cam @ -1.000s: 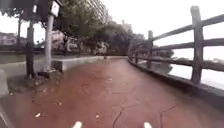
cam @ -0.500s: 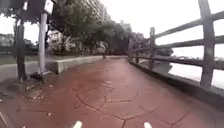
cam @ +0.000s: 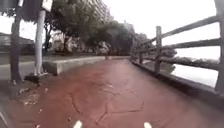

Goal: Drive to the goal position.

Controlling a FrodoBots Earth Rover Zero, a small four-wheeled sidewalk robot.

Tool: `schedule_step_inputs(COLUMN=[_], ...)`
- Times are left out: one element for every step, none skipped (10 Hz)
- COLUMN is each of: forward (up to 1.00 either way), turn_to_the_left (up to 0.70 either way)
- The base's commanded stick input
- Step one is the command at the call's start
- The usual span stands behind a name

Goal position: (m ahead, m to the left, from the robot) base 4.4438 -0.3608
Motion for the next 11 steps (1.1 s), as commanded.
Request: schedule_step_inputs(forward=[0.5,0.5,0.5,0.5,0.5,0.5,0.5,0.5,0.5,0.5,0.5], turn_to_the_left=[0.0,0.0,0.0,0.0,0.0,0.0,0.0,0.0,0.0,0.0,0.0])
